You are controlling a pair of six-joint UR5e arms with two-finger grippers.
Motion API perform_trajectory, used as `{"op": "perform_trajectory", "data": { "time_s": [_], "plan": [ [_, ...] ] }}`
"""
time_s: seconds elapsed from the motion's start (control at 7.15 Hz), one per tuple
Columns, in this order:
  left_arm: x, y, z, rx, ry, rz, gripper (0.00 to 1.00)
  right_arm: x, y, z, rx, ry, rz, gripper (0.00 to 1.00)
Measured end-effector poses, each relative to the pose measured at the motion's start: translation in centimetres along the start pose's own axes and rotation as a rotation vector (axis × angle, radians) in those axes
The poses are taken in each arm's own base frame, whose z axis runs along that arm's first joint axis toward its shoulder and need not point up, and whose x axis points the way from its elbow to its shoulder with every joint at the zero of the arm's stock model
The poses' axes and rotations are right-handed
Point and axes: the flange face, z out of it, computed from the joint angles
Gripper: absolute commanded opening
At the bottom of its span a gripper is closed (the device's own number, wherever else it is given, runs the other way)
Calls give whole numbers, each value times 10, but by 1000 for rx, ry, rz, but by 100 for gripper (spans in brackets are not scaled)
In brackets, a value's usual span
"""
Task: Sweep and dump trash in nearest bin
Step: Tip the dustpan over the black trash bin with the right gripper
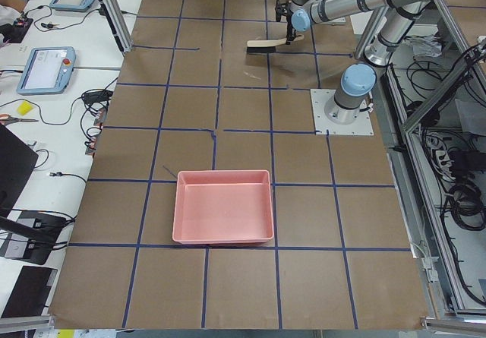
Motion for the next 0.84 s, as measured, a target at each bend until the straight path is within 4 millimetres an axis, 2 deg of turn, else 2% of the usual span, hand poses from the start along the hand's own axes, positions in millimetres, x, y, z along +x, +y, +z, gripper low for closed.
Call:
{"op": "perform_trajectory", "data": {
  "time_s": [0.28, 0.42, 0.56, 0.84],
  "plan": [
    [2, -1, 2, -9, 1, -13, 0, -15, -16, -63, 111, 14, -2, 0],
    [3, -2, 4, -12, 1, -31, 0, -26, -32, -86, 224, 6, 56, 0],
    [4, -2, 6, -14, -1, -47, 0, -36, -52, -95, 343, -20, 166, 0],
    [6, -1, 6, -15, 5, -58, 3, -54, -114, -82, 491, -141, 377, 0]
  ]
}}
